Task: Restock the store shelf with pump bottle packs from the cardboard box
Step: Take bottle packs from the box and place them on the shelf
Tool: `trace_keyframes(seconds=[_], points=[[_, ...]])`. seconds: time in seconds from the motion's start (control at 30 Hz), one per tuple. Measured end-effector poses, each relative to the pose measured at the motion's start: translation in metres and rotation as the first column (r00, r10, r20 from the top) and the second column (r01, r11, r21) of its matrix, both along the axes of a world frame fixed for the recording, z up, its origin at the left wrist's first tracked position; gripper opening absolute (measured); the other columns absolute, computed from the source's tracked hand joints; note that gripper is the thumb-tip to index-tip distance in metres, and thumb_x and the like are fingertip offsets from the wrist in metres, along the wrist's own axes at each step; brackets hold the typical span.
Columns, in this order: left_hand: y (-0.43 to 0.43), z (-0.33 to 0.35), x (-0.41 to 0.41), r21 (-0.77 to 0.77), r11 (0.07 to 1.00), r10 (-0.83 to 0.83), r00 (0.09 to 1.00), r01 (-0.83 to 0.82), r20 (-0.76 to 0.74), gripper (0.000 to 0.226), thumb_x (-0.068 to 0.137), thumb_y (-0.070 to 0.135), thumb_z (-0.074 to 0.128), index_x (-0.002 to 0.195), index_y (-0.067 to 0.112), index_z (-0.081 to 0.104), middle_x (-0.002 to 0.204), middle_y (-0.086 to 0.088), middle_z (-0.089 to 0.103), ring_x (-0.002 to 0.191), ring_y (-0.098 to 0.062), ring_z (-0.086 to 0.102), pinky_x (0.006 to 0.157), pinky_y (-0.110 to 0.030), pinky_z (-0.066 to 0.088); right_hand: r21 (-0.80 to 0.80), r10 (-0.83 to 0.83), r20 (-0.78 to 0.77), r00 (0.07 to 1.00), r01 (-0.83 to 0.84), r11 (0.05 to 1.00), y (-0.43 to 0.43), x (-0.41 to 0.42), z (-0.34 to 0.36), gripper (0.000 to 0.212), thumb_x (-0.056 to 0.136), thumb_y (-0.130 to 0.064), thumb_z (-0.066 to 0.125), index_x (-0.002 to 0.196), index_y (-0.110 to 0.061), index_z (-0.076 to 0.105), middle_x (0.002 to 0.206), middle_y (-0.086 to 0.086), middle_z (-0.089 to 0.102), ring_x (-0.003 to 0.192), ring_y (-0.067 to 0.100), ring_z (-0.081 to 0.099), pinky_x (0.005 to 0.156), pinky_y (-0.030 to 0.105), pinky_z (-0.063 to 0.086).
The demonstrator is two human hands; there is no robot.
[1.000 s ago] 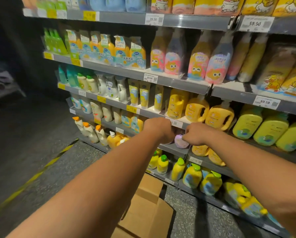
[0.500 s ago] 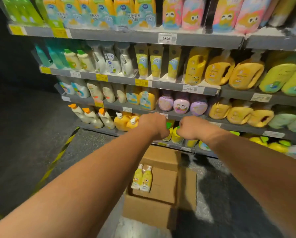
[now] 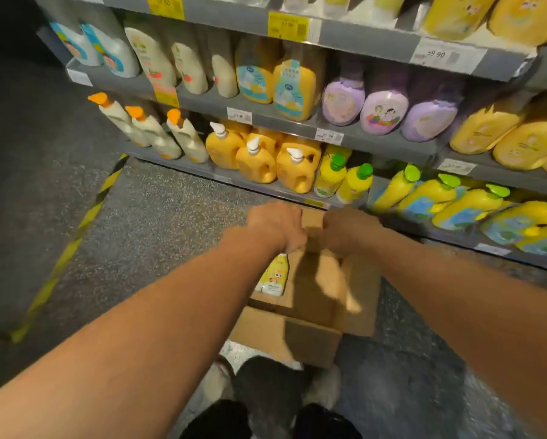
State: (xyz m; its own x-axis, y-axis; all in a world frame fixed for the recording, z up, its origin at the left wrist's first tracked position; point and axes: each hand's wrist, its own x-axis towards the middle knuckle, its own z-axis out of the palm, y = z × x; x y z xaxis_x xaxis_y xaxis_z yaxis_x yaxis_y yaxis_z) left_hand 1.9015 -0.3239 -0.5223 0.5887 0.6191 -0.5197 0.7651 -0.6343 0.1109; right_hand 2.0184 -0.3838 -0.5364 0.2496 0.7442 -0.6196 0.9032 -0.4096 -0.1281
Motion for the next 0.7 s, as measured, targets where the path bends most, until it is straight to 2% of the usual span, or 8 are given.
trace_keyframes(seconds=[0.1, 0.23, 0.33, 0.4, 0.47, 0.53, 0.63, 0.7], points=[[0.012, -0.061, -0.013, -0.057, 0.998, -0.012, 0.999, 0.010, -0.041, 0.040, 0.095, 0.041, 0.047, 0.125, 0.017, 0.058, 0.128, -0.012, 0.059, 0.118, -0.034, 0.056, 0.082, -0.037, 0.044, -0.076, -0.020, -0.042, 0.999, 0.017, 0.997, 0.005, -0.015, -0.055, 0.040, 0.097, -0.037, 0.043, 0.127, -0.015, 0.056, 0.129, 0.010, 0.058, 0.115, 0.029, 0.056, 0.086, 0.033, 0.046], [0.032, -0.152, -0.024, -0.049, 0.998, -0.038, 0.997, 0.035, -0.061, 0.039, 0.096, 0.043, 0.045, 0.120, 0.019, 0.063, 0.122, -0.007, 0.064, 0.114, -0.028, 0.059, 0.073, -0.030, 0.034, -0.129, -0.151, -0.100, 0.983, 0.138, 0.982, 0.018, -0.026, -0.143, 0.031, 0.093, -0.039, 0.046, 0.109, -0.018, 0.062, 0.109, 0.004, 0.060, 0.093, 0.024, 0.055, 0.077, 0.032, 0.046], [0.038, -0.237, -0.031, -0.148, 0.988, 0.035, 0.998, -0.041, -0.045, 0.034, 0.096, 0.039, 0.046, 0.115, 0.017, 0.063, 0.116, -0.010, 0.066, 0.110, -0.029, 0.061, 0.076, -0.032, 0.044, -0.143, -0.239, -0.111, 0.965, 0.222, 0.964, 0.022, -0.036, -0.220, 0.028, 0.093, -0.039, 0.048, 0.106, -0.019, 0.063, 0.108, 0.002, 0.064, 0.089, 0.021, 0.057, 0.076, 0.033, 0.048], [0.036, -0.298, -0.035, -0.178, 0.980, 0.084, 0.996, -0.090, -0.042, 0.035, 0.095, 0.041, 0.046, 0.116, 0.019, 0.063, 0.115, -0.010, 0.067, 0.110, -0.030, 0.061, 0.081, -0.033, 0.047, -0.159, -0.272, -0.102, 0.957, 0.254, 0.954, 0.021, -0.041, -0.274, 0.030, 0.093, -0.037, 0.048, 0.111, -0.018, 0.062, 0.114, 0.005, 0.064, 0.095, 0.024, 0.058, 0.078, 0.034, 0.046], [0.035, -0.357, -0.039, -0.182, 0.972, 0.144, 0.988, -0.151, -0.051, 0.042, 0.093, 0.044, 0.045, 0.123, 0.020, 0.059, 0.119, -0.011, 0.065, 0.113, -0.032, 0.060, 0.084, -0.035, 0.047, -0.164, -0.299, -0.108, 0.948, 0.280, 0.946, 0.020, -0.044, -0.328, 0.035, 0.094, -0.035, 0.046, 0.120, -0.016, 0.059, 0.124, 0.008, 0.062, 0.110, 0.029, 0.058, 0.082, 0.035, 0.045], [0.033, -0.411, -0.043, -0.192, 0.959, 0.202, 0.978, -0.207, -0.048, 0.048, 0.094, 0.045, 0.043, 0.133, 0.019, 0.049, 0.126, -0.013, 0.058, 0.118, -0.034, 0.054, 0.089, -0.038, 0.046, -0.165, -0.344, -0.121, 0.931, 0.323, 0.932, 0.016, -0.047, -0.383, 0.039, 0.095, -0.035, 0.045, 0.126, -0.014, 0.054, 0.128, 0.010, 0.060, 0.115, 0.030, 0.056, 0.084, 0.036, 0.045], [0.033, -0.479, -0.048, -0.212, 0.916, 0.342, 0.939, -0.341, -0.034, 0.053, 0.096, 0.042, 0.044, 0.141, 0.014, 0.034, 0.138, -0.012, 0.046, 0.125, -0.035, 0.045, 0.097, -0.041, 0.040, -0.153, -0.485, -0.160, 0.860, 0.464, 0.873, 0.009, -0.057, -0.462, 0.045, 0.095, -0.037, 0.050, 0.128, -0.007, 0.050, 0.130, 0.014, 0.058, 0.117, 0.033, 0.055, 0.084, 0.036, 0.044], [0.038, -0.520, -0.051, -0.228, 0.818, 0.532, 0.845, -0.528, -0.048, 0.055, 0.096, 0.036, 0.045, 0.143, 0.013, 0.031, 0.143, -0.011, 0.040, 0.130, -0.034, 0.040, 0.101, -0.042, 0.035, -0.160, -0.637, -0.247, 0.731, 0.617, 0.770, 0.010, -0.065, -0.504, 0.051, 0.092, -0.040, 0.058, 0.128, -0.005, 0.049, 0.129, 0.015, 0.058, 0.118, 0.033, 0.055, 0.079, 0.032, 0.041]])
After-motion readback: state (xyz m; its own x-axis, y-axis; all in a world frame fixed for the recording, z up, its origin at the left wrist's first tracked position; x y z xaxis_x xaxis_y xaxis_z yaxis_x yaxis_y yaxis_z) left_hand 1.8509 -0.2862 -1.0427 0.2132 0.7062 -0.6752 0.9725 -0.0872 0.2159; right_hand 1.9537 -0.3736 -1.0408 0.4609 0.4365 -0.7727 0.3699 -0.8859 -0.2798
